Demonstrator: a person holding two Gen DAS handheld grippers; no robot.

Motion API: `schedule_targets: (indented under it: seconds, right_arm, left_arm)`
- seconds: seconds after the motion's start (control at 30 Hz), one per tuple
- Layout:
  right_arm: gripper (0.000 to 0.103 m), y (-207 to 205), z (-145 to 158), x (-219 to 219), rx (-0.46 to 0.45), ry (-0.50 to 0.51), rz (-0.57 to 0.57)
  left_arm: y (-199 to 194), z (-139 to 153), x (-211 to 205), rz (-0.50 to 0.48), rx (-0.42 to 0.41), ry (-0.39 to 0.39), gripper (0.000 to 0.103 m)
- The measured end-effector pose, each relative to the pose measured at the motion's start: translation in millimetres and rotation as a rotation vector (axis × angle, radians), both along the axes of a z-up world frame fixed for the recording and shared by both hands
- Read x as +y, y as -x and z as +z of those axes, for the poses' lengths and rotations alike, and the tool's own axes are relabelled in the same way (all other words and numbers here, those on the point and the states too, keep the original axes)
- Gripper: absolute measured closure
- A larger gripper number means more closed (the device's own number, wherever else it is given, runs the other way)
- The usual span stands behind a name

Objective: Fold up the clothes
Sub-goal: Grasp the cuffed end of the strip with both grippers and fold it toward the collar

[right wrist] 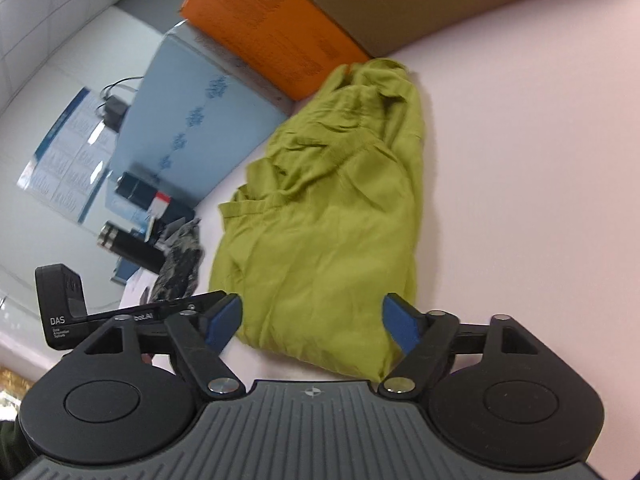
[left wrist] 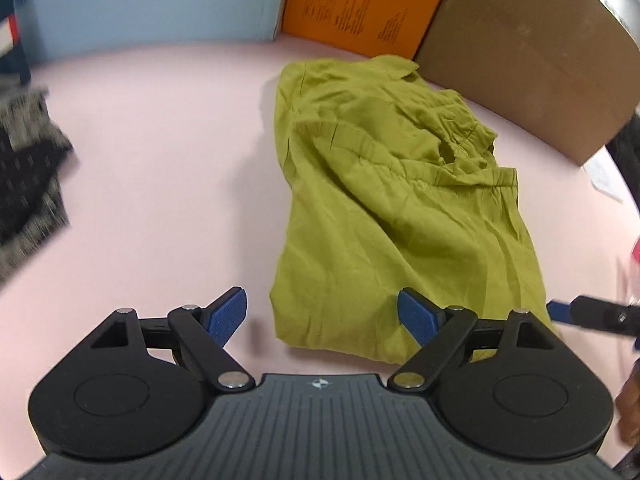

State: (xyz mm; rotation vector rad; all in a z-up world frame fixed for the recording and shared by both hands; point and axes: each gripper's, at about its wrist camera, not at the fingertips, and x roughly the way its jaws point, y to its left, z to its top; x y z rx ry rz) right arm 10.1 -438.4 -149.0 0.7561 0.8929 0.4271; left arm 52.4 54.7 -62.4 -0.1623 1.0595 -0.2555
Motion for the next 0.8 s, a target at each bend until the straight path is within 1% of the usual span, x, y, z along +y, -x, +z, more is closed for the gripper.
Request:
schedule_targets:
  seconds: [0.07,0.13,0.17,0.2,0.23,0.27,0.3,0.33,0.37,0.4,0.43,0.47,0.6,0.7,0.77,0.8]
  right_arm:
    - [0.027,5.8,-5.4,-2.6,0.033,-0.031,-0.081]
    - [0.024,12.2,-10.2,-5.8,0.06,-0.071,-0.163]
    - [0.023,13.7,-13.4,-6.0,0.081,-0.081,-0.184]
    - [0.023,14.6,-17.4,-4.9,0.096,-0.098,-0.182]
    - [0.023,14.4,-20.4,-2.2,0.101,-0.128,-0.158]
    - [0.023,12.1,-22.9,1.5,0.11,-0.153,-0.124]
    - [0.023,8.2,-24.4,5.4,0.116,-0.17,-0.099]
    - [0.023,4.2,-25.6,9.4,0.122,-0.184,-0.077]
    - [0.03,0.1,-26.8,13.3,0.128,-0.199,-0.054]
    - [0.056,-4.3,-31.3,16.3,0.151,-0.225,-0.048]
    - [0.074,-8.8,-36.5,19.1,0.178,-0.255,-0.047]
    - [0.094,-10.9,-41.0,20.9,0.201,-0.273,-0.054]
    - [0.094,-3.6,-29.1,24.8,0.17,-0.295,-0.019]
    - [0.094,9.4,-11.4,24.0,0.144,-0.307,0.037]
    - [0.094,20.7,-3.1,23.5,0.148,-0.308,0.073]
    - [0.094,26.6,-1.1,23.2,0.164,-0.3,0.087]
  left_arm:
    - [-3.1,-3.5,1.9,0.014,0.019,0.022,0.022]
    - [-5.0,-6.7,3.1,0.02,0.035,0.038,0.023]
    - [-5.5,-8.3,2.8,0.018,0.039,0.036,0.028]
    - [-6.0,-9.8,0.7,0.013,0.036,0.015,0.044]
    - [-5.9,-9.8,-2.8,-0.001,0.021,-0.018,0.057]
    - [-5.4,-9.2,-6.5,-0.028,0.007,-0.039,0.064]
    - [-4.8,-8.4,-10.3,-0.059,-0.003,-0.053,0.079]
    - [-4.2,-7.2,-13.4,-0.083,-0.013,-0.067,0.084]
    - [-3.5,-5.8,-16.3,-0.103,-0.024,-0.081,0.086]
    - [-2.8,-4.3,-19.1,-0.123,-0.035,-0.095,0.09]
    - [-2.3,-2.4,-20.8,-0.138,-0.046,-0.105,0.092]
    - [-1.9,0.1,-20.7,-0.146,-0.055,-0.109,0.093]
    - [6.6,17.5,-9.7,-0.167,-0.097,-0.124,0.094]
    - [27.0,31.5,-4.7,-0.206,-0.139,-0.156,0.094]
    - [42.4,34.3,-2.2,-0.23,-0.143,-0.185,0.093]
    - [49.2,33.5,-1.5,-0.239,-0.131,-0.198,0.093]
